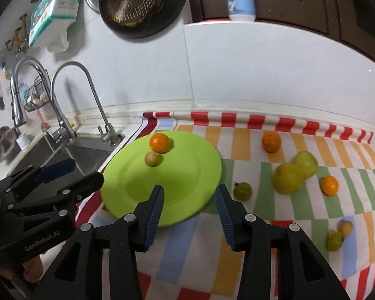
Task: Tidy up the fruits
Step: 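Move both open tools back toward the remaining fruits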
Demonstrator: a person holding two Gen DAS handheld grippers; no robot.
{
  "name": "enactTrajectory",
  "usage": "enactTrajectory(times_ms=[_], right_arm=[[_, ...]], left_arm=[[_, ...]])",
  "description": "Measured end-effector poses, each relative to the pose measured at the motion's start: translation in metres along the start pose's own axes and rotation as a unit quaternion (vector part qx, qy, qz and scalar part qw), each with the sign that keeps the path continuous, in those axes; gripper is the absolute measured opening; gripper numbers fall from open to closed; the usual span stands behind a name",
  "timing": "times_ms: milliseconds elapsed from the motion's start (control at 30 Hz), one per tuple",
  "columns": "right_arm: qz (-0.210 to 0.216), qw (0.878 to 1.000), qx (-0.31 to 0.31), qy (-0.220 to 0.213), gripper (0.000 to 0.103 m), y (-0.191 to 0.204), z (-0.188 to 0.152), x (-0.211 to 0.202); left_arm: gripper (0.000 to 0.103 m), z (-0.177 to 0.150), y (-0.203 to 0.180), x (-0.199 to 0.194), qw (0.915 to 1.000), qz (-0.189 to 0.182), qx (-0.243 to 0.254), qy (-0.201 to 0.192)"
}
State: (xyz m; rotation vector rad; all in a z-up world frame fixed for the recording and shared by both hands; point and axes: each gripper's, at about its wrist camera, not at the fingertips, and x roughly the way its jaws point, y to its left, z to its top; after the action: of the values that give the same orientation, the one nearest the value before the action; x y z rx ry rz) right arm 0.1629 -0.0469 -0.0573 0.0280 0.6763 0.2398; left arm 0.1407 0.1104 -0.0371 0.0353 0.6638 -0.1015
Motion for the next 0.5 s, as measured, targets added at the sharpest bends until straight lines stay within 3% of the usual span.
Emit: enactTrajectory(times_ms=[500], right_arm=[[-0.048,0.997,0.022,-0.051,0.061,-0.029,-0.024,-0.078]], left_arm=[[0.084,-0.005,-0.048,-0.058,0.9986,0.003,0.019,-0.049]])
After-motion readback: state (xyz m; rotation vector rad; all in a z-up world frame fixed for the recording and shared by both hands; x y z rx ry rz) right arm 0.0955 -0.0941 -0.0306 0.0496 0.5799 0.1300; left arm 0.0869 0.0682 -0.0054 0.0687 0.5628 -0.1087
